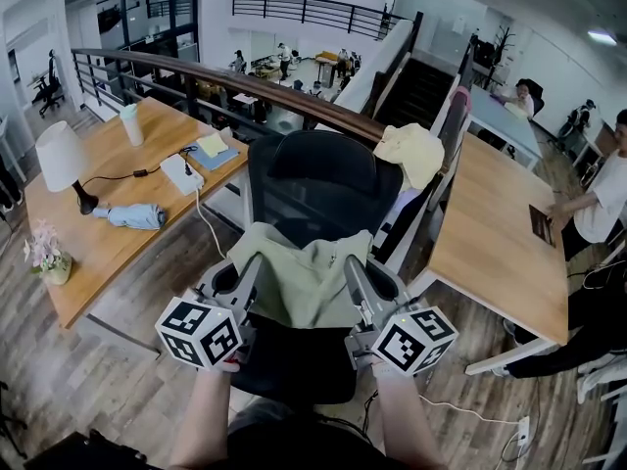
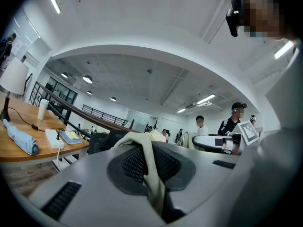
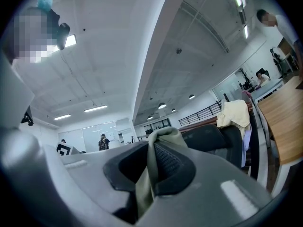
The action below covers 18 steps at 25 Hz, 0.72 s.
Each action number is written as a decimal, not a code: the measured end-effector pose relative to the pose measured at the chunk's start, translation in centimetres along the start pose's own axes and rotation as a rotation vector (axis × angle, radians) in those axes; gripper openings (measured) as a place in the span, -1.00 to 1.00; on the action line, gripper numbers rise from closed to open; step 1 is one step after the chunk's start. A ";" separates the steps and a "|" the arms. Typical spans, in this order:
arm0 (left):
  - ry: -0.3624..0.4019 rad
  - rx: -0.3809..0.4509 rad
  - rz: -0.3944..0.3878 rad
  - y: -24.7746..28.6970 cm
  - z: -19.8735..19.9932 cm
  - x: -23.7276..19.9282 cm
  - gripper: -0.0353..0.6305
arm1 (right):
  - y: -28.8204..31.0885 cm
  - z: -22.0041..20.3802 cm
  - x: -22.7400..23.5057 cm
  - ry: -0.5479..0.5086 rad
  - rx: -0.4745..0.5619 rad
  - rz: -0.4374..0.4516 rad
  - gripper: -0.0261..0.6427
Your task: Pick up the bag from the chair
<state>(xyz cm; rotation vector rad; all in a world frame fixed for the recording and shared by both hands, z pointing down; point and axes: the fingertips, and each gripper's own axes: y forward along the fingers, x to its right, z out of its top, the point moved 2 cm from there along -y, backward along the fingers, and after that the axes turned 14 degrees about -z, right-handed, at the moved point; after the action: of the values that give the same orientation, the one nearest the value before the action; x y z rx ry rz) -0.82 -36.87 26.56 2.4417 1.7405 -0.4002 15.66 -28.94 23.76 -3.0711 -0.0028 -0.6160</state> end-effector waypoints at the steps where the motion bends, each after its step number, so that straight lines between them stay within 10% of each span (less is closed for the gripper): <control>1: -0.001 -0.001 0.000 0.0 0.0 0.0 -0.86 | 0.0 0.0 0.0 -0.002 -0.001 -0.001 -0.81; 18: 0.010 0.018 -0.005 0.5 0.8 0.1 -0.86 | 0.2 1.0 -0.1 -0.025 0.020 0.005 -0.81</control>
<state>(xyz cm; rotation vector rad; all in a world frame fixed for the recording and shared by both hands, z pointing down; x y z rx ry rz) -0.43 -37.14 25.76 2.4567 1.7546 -0.4059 15.97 -29.15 22.81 -3.0584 -0.0021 -0.5732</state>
